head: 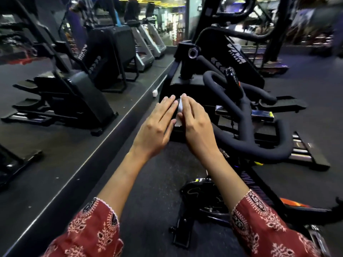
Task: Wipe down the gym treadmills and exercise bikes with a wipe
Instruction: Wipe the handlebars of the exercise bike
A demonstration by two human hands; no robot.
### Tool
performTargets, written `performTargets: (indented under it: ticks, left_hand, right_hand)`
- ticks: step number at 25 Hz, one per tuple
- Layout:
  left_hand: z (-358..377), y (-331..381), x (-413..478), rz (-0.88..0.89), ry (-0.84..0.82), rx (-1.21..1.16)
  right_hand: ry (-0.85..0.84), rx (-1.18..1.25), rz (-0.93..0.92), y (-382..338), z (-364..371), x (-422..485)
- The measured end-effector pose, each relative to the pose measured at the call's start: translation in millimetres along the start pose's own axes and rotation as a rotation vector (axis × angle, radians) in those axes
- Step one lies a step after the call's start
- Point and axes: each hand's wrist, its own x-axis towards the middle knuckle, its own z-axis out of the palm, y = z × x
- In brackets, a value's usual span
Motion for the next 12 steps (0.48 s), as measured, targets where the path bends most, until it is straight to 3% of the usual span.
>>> performTargets:
  ticks: [4, 7, 10, 12]
  left_hand:
    - [15.5, -10.2, 9.3, 0.158, 0.064, -0.081]
    - [20.6, -15.5, 8.9, 0.224, 0.063, -0.111]
    - [24.4, -19.6, 9.0, 0.237, 0.078, -0.164]
    - [26.1, -21.0, 9.8, 0.249, 0.093, -0.184]
  right_hand:
    - [0.021, -0.135, 0.028, 9.7, -3.1, -24.1]
    - [0.064, -0.221, 0.209, 17.1, -18.4, -63.1]
    - [0.095, -0.191, 0.358, 2.7, -7.5, -51.9]
    - [0.079, -0.140, 0.321, -10.1, 4.5, -25.0]
